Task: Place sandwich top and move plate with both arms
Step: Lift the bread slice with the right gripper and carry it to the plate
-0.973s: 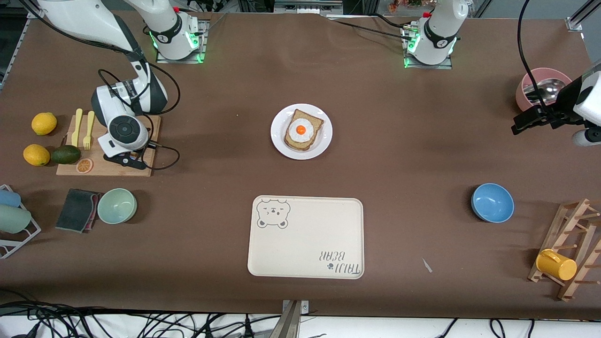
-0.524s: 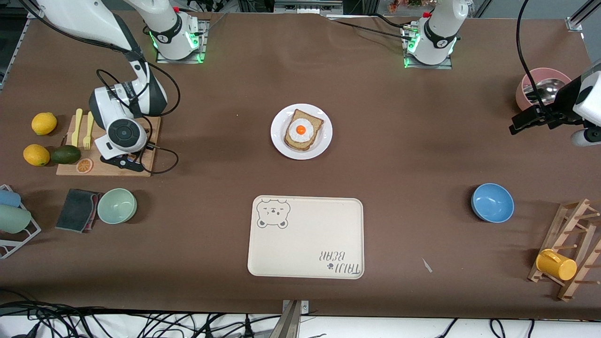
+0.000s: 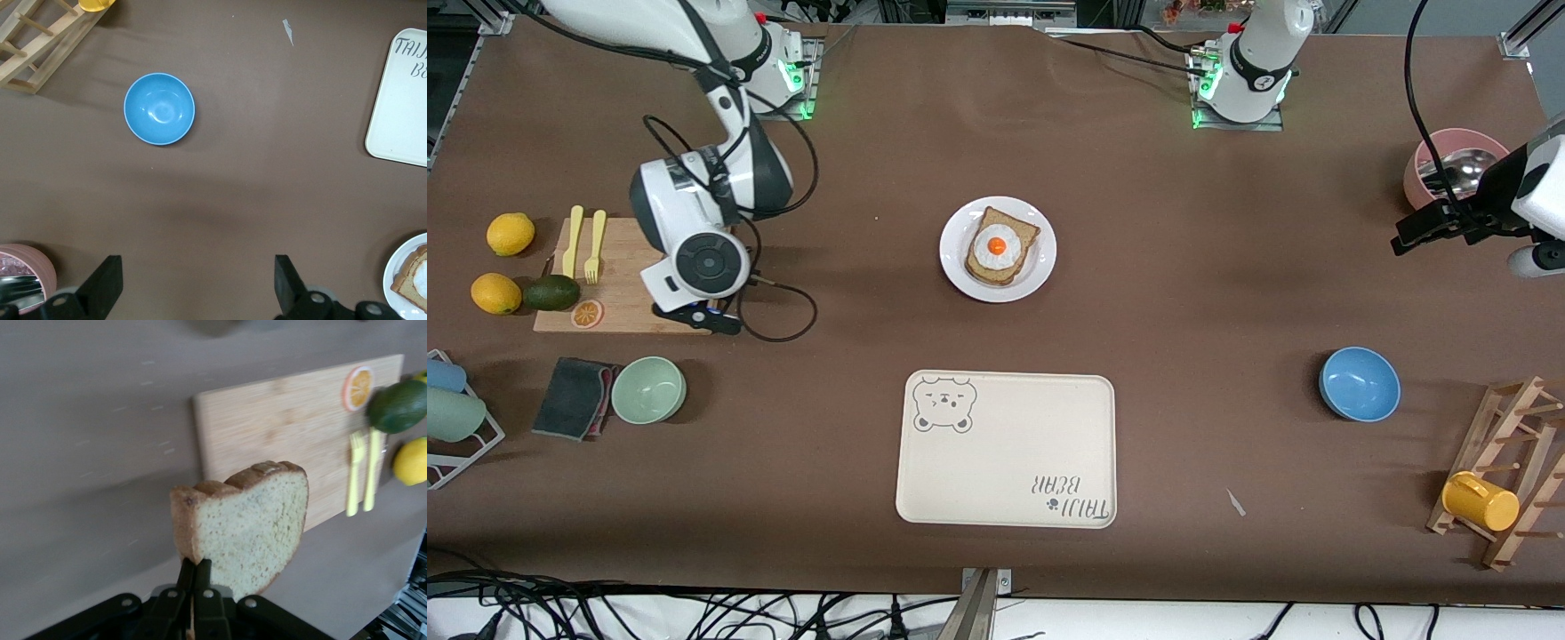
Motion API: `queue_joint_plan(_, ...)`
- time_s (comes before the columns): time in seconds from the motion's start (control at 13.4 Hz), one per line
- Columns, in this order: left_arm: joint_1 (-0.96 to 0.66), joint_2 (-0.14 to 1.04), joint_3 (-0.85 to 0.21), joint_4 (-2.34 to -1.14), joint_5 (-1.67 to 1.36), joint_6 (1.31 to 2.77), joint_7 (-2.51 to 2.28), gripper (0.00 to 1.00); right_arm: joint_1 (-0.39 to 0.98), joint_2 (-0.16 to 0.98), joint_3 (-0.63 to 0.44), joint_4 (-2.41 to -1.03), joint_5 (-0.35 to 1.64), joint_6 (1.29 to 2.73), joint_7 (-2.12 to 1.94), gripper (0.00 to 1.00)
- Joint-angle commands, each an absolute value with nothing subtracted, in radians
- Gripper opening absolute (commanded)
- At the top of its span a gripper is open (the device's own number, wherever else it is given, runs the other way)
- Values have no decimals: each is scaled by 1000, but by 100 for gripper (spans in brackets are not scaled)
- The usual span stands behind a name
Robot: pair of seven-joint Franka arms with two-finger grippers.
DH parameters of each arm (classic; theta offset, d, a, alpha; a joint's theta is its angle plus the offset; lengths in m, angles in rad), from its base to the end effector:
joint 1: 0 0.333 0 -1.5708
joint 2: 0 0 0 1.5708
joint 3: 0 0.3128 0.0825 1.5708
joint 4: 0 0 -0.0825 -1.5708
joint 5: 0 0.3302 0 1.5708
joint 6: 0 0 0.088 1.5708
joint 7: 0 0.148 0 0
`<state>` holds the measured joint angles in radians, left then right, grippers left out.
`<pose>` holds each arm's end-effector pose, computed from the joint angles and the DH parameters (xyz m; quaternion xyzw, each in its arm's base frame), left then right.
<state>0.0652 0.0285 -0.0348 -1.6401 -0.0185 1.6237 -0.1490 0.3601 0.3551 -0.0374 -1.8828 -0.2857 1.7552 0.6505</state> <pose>0.5092 0.0131 0.5414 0.9956 0.0902 -0.0230 0.0084 0.4942 0.1275 0.2909 0.9569 -0.0991 -0.1455 0.2311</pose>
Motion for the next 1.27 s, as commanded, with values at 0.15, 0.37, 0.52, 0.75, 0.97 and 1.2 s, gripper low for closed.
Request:
queue_joint_plan(0.15,60,34,-26,-1628,-46,1615,-141,100,563,431,-41,-1672,-143,1655,731,0)
queue_joint_plan(0.37,60,32,-26,-1628,-48,1614,-141,100,691,480,-41,-1583,-83,1655,814,0)
queue_joint_plan(0.52,58,34,-26,-1629,-48,1614,-149,100,768,515,-40,-1542,-65,1664,827,0)
queue_joint_plan(0.75,71,31,-26,-1631,-48,1612,-138,100,833,583,-40,-1413,23,1670,873,0)
queue_joint_plan(0.97,69,32,-26,-1631,-60,1614,-150,100,905,650,-40,-1350,43,1764,961,0)
queue_joint_plan(1.2,69,32,-26,-1626,-58,1612,-149,100,945,715,-40,-1350,44,1940,1038,0)
